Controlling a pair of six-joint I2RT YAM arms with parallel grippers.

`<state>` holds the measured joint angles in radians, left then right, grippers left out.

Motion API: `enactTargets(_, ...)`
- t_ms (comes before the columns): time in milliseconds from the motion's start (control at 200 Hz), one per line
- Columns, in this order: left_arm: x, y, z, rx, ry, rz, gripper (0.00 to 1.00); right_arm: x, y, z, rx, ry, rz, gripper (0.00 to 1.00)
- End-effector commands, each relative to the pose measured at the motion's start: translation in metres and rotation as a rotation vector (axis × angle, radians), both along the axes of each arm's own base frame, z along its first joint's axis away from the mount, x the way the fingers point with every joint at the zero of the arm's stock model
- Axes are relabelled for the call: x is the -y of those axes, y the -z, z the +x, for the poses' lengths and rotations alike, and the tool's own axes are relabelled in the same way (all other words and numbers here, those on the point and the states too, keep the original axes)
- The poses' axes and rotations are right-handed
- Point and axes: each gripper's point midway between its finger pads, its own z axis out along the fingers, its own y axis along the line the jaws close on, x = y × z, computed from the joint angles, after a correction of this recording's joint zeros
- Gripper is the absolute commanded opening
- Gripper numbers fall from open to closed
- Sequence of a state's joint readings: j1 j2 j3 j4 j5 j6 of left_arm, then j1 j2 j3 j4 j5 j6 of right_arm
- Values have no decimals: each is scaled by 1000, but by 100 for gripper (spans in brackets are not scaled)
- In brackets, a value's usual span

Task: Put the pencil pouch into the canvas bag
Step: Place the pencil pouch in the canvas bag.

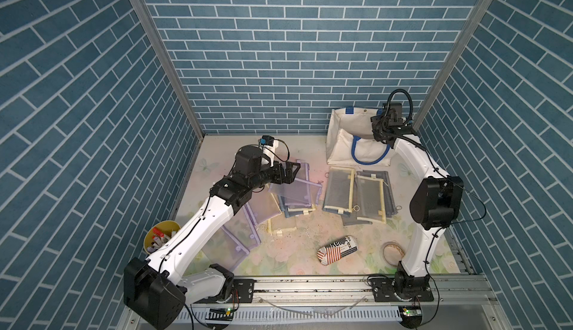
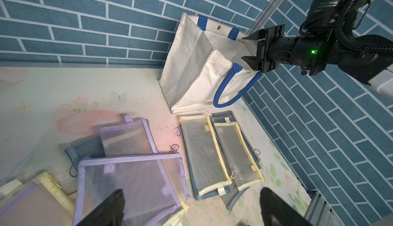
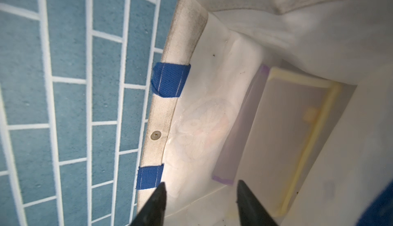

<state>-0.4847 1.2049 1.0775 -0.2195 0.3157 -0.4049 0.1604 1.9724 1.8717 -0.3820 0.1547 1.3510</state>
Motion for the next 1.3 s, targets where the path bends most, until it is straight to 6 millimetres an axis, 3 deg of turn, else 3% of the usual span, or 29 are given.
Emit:
enactTargets(0, 3, 14, -4, -71, 13, 2, 99, 0, -36, -9, 5, -84, -102, 68)
enactTargets(125, 9, 50, -12, -225, 30, -8, 99, -12, -61, -19, 7, -222, -255, 70)
enactTargets(220, 6, 77, -19, -308, -1, -38, 99, -40, -81, -28, 16, -397, -381, 70)
enactTargets(295, 3, 99, -22, -379, -29, -78, 99, -75, -91, -39, 34, -565, -476, 69)
enactTargets(390, 7, 124, -26, -473, -27, -105, 99, -135, -92, -58, 63, -801, -548, 67)
enactTargets(490, 4, 141, -24, -513, -71, -162, 98, -191, -64, -80, 42, -1010, -514, 67)
enactTargets(590, -8, 162, -21, -554, -131, -143, 95, -231, -28, -97, -10, -1154, -450, 65)
enactTargets(610, -10, 166, -20, -562, -139, -140, 95, -240, -9, -98, -44, -1186, -432, 65)
enactTargets(775, -26, 192, -5, -608, -208, -196, 91, -290, 44, -120, -125, -1369, -333, 64)
enactTargets(945, -38, 201, 11, -605, -255, -239, 90, -314, 91, -134, -194, -1477, -270, 64)
enactTargets(1105, -42, 213, 26, -622, -297, -275, 89, -326, 121, -142, -233, -1533, -214, 64)
enactTargets(1295, -38, 220, 43, -604, -319, -326, 77, -328, 150, -152, -281, -1579, -172, 63)
